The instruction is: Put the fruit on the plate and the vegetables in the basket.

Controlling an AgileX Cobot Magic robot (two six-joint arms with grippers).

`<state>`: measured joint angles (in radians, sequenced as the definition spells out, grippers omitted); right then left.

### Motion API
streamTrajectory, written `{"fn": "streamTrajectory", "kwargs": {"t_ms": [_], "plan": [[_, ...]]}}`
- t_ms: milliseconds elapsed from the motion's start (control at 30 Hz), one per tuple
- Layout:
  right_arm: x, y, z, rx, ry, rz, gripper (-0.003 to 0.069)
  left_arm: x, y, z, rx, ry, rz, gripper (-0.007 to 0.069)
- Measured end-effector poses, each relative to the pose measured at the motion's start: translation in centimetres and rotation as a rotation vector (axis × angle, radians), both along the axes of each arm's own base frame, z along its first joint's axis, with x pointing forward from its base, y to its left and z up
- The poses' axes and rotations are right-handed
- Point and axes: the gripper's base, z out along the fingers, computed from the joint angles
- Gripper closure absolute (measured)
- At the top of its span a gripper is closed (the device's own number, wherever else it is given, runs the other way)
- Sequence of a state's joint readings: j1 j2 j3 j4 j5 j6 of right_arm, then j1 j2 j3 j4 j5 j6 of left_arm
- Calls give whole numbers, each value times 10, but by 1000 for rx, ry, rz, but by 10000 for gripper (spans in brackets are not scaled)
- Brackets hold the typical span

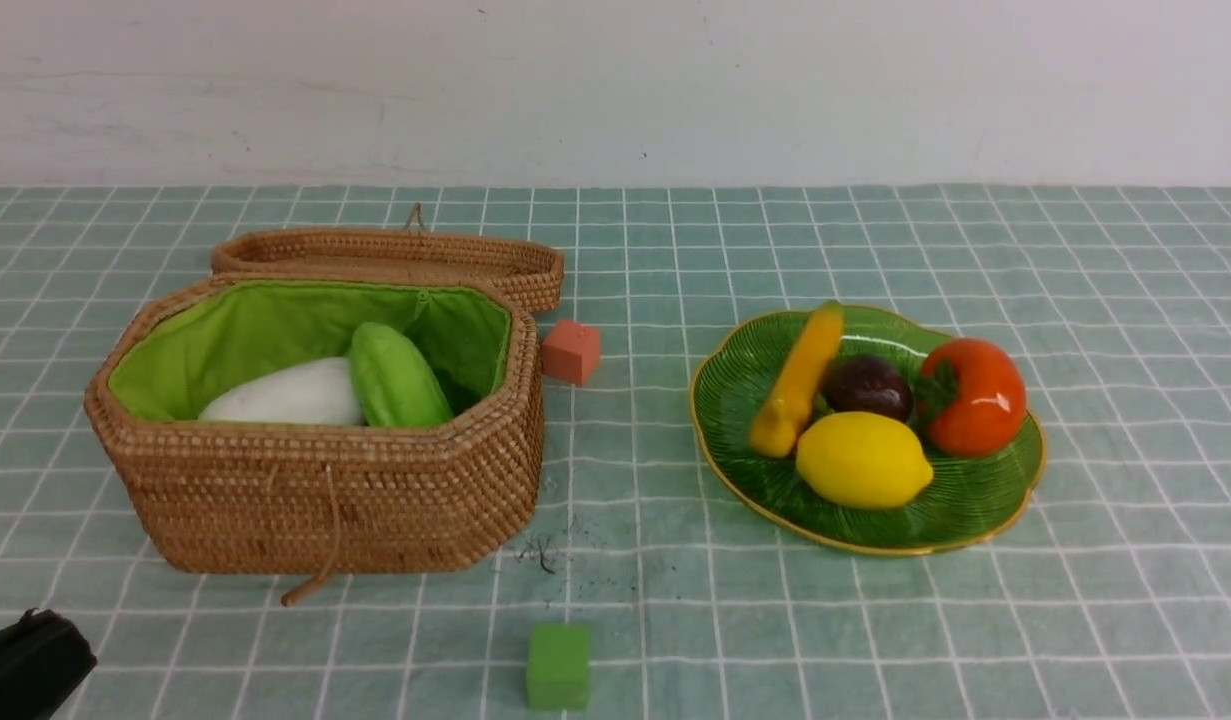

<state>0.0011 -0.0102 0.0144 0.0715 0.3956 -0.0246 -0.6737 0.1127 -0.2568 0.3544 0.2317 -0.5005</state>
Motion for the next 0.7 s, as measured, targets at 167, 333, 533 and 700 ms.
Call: {"fn": "streamTrajectory", "kwargs": {"t_ms": [167, 333, 533, 700], "plan": [[0, 0, 1, -6, -10, 3, 677, 0, 0, 0, -1, -1, -1, 638], [0, 0, 1, -9, -10, 4, 676, 0, 0, 0, 0, -1, -1, 636], [0, 0, 1, -10, -10, 4, 676, 0, 0, 0, 0, -1, -1, 634], [0, 0, 1, -11, -10, 5, 671, 0, 0, 0, 0, -1, -1, 634]]}}
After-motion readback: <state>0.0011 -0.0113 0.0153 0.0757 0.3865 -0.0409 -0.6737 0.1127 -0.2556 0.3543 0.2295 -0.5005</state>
